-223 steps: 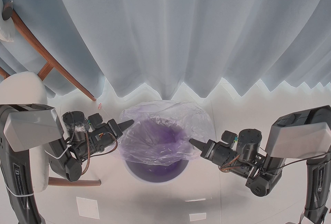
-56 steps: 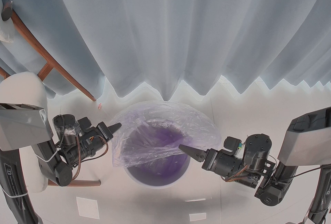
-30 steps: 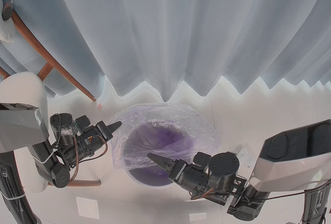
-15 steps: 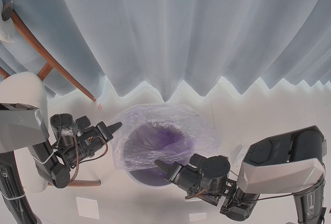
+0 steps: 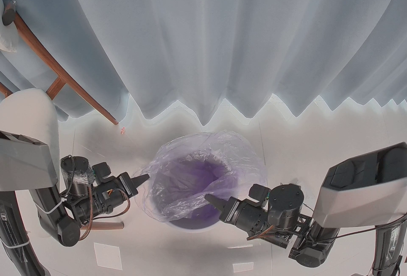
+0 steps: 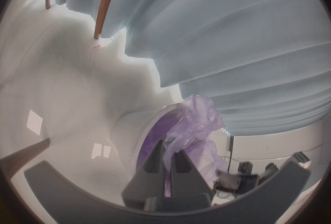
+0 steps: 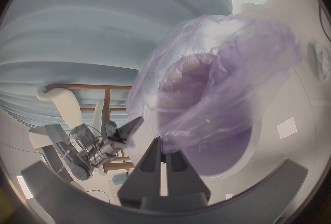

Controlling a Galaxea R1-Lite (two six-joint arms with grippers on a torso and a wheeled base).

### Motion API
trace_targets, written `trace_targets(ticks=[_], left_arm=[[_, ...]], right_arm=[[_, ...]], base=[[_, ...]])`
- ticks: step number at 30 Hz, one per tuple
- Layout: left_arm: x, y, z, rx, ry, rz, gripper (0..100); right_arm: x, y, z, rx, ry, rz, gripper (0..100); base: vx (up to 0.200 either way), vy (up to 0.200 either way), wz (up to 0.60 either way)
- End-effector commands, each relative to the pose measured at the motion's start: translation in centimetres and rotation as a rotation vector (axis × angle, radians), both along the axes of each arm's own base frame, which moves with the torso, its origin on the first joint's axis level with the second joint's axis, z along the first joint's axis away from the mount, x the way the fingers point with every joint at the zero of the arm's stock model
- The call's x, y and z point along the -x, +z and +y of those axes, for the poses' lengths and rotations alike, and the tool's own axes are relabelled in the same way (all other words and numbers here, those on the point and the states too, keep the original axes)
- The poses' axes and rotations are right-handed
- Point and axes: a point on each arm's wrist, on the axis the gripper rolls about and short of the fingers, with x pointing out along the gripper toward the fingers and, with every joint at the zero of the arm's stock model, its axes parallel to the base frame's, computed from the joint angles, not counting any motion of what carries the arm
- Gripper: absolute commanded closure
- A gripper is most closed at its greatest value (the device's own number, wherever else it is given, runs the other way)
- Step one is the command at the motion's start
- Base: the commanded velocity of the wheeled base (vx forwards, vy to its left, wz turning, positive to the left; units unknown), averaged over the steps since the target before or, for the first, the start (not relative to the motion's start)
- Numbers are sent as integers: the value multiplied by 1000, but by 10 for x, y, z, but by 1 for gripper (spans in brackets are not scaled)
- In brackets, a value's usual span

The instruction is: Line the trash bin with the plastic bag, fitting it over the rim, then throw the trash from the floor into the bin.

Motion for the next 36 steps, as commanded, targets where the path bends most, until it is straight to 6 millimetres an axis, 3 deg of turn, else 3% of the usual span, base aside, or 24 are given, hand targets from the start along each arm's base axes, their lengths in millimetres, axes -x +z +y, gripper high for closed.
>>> trace_targets(ticks=[1, 6, 15, 19, 30, 36], left_arm=[[26, 9, 8, -10, 2, 12, 100], [48, 17, 14, -12, 5, 19, 100], [69, 23, 20, -27, 0, 18, 100], [70, 23, 20, -41, -8, 6, 100], [67, 23, 19, -64, -23, -15, 100], [48, 27, 13, -59, -26, -68, 100]], right_arm=[[-8, 18, -22, -35, -14, -19, 100], [-15, 22, -31, -44, -34, -28, 100], [-18, 37, -53, -61, -19, -45, 100], [-25, 37, -64, -64, -16, -39, 100], [-40, 22, -70, -13, -51, -47, 100], [-46, 22, -75, -11, -72, -57, 100]], base=[[0, 0, 0], [0, 0, 0], [0, 0, 0], [0, 0, 0], [0, 0, 0], [0, 0, 0]])
